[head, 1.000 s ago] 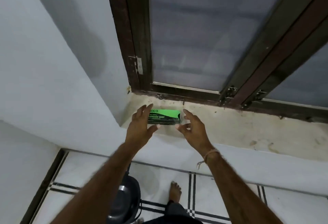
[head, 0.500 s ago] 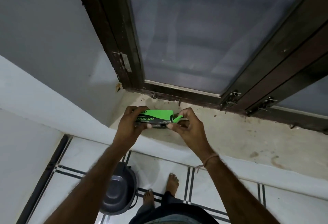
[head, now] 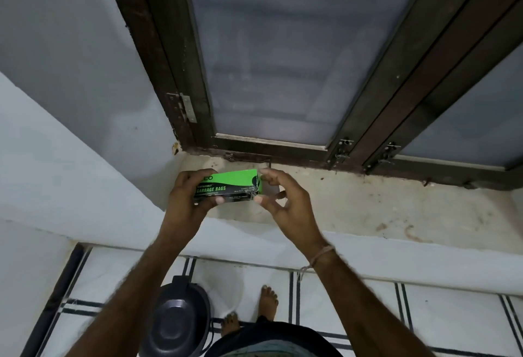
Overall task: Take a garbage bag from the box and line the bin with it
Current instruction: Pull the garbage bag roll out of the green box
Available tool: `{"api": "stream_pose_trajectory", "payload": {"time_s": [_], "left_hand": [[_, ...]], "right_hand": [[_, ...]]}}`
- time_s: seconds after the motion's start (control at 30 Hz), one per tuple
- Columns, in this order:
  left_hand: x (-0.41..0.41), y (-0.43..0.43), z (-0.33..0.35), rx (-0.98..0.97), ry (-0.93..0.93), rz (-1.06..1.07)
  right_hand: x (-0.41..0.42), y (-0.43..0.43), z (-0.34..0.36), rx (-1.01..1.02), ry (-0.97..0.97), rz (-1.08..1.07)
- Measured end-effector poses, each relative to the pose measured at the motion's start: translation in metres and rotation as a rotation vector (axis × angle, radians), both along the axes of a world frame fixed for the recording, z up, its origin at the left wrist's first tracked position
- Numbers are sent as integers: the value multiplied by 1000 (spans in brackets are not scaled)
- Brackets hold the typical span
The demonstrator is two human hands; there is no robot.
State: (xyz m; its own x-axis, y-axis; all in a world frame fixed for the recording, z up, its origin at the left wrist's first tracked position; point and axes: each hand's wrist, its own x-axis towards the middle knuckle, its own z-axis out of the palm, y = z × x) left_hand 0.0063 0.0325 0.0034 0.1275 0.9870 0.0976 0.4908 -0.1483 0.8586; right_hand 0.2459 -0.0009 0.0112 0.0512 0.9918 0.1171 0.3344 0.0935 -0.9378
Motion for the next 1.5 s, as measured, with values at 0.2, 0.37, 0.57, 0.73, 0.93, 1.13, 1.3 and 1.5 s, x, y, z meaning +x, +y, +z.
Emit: {"api": "stream_pose_trajectory", "payload": {"time_s": [0.2,0.37,0.57,0.73,0.93,1.13,1.3,1.5], "left_hand": [[-6,-15,13,29,17,-38],[-12,-26,24,45,18,4],[-16,-37,36,63,90,11],[-8,-39,47,82,141,-47],[16,-32,72,239,340,-136],[56,-13,112,349,622,-174],[57,2,117,311,655,-151],[27,12,54,89,422,-27]], "right_hand": [[-12,-21,7,-14,66,-58],[-25,-40,11,25,185,-137],[-34,-62,13,49,228,-141],[-25,-64,11,-53,359,-89],[-10,-57,10,-167,482,-81],[9,-37,4,-230,710,-2],[20,-23,5,-279,857,-11],[51,-18,-10,-213,702,-163]]}}
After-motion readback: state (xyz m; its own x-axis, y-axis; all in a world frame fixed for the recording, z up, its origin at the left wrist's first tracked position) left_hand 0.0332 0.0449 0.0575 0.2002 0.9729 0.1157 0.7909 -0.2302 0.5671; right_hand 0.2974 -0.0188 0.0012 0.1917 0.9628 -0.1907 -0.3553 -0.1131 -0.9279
